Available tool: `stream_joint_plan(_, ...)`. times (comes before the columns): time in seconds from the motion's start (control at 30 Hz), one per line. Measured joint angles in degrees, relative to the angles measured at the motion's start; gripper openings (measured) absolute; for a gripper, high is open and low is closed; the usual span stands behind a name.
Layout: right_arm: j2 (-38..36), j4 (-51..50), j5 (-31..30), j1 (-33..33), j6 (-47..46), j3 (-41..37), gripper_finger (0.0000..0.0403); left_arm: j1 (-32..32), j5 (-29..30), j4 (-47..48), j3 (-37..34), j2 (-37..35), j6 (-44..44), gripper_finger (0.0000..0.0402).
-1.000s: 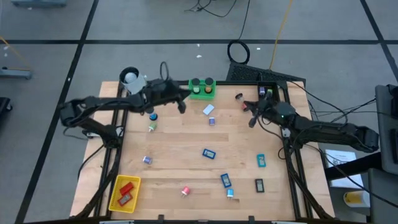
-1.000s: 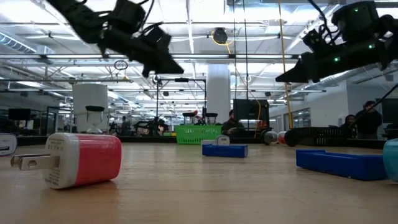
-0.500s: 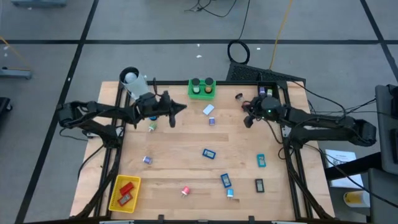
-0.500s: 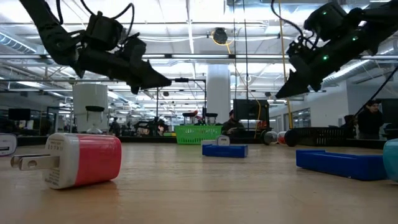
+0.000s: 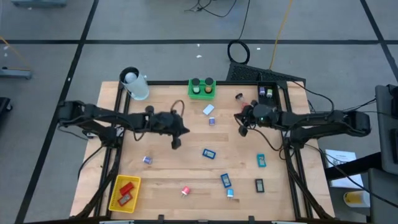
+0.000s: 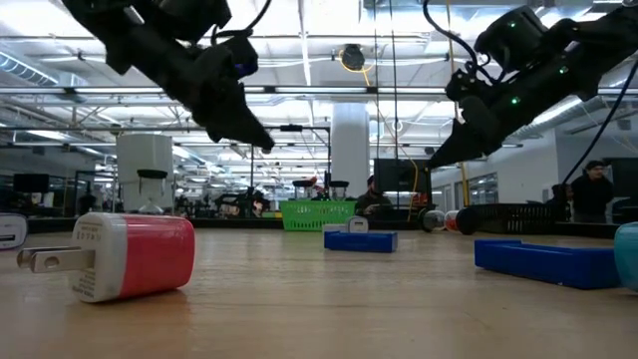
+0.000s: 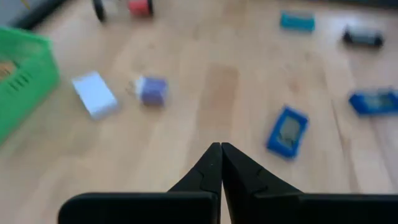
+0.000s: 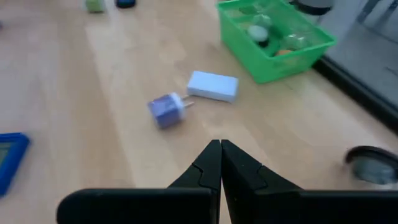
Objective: Pick & Place Office items
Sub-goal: Put the top blue timer into the yellow basket
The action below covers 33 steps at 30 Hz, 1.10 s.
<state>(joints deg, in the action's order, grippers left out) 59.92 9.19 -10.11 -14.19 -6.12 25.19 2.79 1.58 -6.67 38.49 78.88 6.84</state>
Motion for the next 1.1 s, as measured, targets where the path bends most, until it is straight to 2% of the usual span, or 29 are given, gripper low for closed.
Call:
stream_joint_plan(0.13, 0.0, -1.8, -0.3, 4.3, -0.7, 0.0, 0.0007, -5.4, 5.9, 1.2, 1.9, 4.0, 0.0, 0.0026)
stream_joint_plan(0.2, 0.2, -0.9, -0.4, 5.7, -0.6, 0.0, 0.0009, -6.4, 5.9, -1.2, 2.9, 6.6, 1.4, 0.0039)
stream_joint_plan(0.37, 0.2, 0.1, -0.5, 8.0, -0.5, 0.0, 0.0015, -6.7, 0.7, -4.9, 7.0, 15.2, 1.5, 0.0103)
stream_joint_plan(0.57, 0.2, 0.0, -0.3, 8.8, -0.2, 0.0, 0.0016, -6.0, -1.9, -6.7, 16.4, 25.1, -4.4, 0.0215)
stream_joint_plan(0.67, 0.2, 0.5, -0.3, 8.8, 0.3, 0.0, 0.0015, -5.0, -6.7, -4.4, 21.5, 29.2, -5.5, 0.0263)
stream_joint_plan(0.77, 0.2, 1.0, -0.2, 8.8, 1.9, 0.0, 0.0016, -5.1, -9.6, 2.5, 25.6, 32.4, -8.2, 0.0296)
stream_joint_plan(0.93, 0.2, 0.9, -0.1, 8.8, 3.8, 0.0, 0.0016, -6.6, -9.0, 10.1, 30.3, 36.1, -12.2, 0.0324)
stream_joint_plan(1.1, 0.2, 0.9, 0.0, 8.8, 3.8, 0.0, 0.0016, -7.3, -5.5, 13.0, 32.2, 38.8, -12.6, 0.0312)
